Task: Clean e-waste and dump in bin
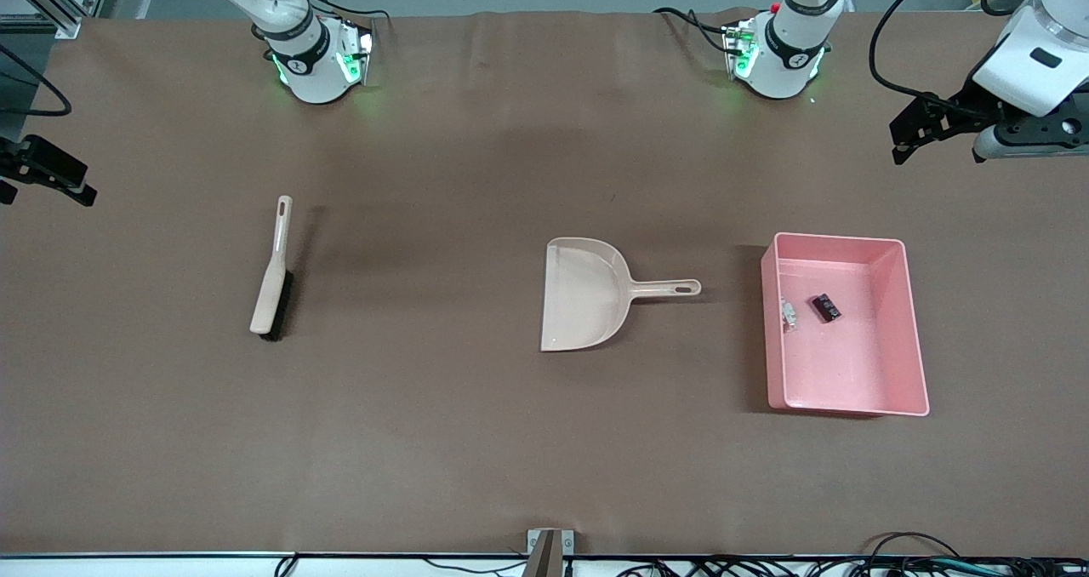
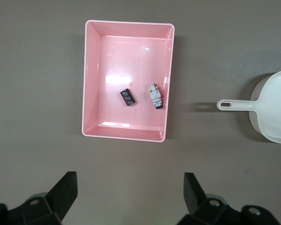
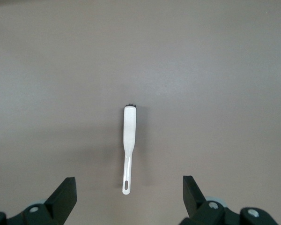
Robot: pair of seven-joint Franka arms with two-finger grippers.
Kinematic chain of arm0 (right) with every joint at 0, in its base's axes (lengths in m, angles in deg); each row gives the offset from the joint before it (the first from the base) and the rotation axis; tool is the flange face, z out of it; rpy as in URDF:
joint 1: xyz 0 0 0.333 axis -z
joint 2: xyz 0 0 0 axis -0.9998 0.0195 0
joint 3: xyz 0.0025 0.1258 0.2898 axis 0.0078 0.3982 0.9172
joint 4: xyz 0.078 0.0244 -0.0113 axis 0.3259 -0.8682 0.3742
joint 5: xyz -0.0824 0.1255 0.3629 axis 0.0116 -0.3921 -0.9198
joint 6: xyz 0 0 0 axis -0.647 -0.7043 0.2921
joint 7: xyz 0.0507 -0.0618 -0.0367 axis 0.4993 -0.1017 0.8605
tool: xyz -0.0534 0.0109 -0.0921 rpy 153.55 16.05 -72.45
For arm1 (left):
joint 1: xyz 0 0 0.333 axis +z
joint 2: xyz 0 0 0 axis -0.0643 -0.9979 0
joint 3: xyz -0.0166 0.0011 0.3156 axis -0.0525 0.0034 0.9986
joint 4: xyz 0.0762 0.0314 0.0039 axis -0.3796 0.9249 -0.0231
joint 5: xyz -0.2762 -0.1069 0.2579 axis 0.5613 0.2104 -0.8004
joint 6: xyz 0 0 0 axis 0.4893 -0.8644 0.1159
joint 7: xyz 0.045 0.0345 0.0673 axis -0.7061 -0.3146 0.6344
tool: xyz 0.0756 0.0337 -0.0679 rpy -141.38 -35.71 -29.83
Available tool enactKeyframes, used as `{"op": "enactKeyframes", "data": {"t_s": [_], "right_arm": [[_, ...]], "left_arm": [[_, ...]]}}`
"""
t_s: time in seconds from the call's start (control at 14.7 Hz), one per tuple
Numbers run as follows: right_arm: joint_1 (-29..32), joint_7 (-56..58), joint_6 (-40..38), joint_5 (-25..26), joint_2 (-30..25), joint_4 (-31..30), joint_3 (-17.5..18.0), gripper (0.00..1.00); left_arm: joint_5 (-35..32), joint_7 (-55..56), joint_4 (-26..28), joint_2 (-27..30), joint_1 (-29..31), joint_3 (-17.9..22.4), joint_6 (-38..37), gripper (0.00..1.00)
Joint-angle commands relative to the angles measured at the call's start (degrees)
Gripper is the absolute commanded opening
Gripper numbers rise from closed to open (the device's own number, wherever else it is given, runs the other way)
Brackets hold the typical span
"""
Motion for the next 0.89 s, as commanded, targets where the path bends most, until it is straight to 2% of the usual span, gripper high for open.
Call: {"op": "enactKeyframes", "data": {"t_s": [0.0, 0.07, 0.48, 0.82], "right_arm": [[0.4, -0.2, 0.2, 0.9, -0.6, 0.0, 0.7, 1.0], [0.5, -0.3, 0.2, 0.9, -0.6, 0.0, 0.7, 1.0], [0.6, -0.2, 0.1, 0.8, -0.6, 0.0, 0.7, 1.0], [0.6, 0.0, 0.2, 0.9, -0.6, 0.0, 0.6, 1.0]], "left_arm": [[3.5, -1.0, -0.3, -0.2, -0.3, 3.8, -0.1, 1.0], [4.3, -1.1, -0.4, -0.3, -0.6, 5.2, -0.1, 1.0], [3.6, -2.0, -0.4, -0.3, -3.1, 5.4, -0.3, 1.0], [3.6, -4.0, -1.5, -1.1, -5.4, 7.3, -0.4, 1.0]]}}
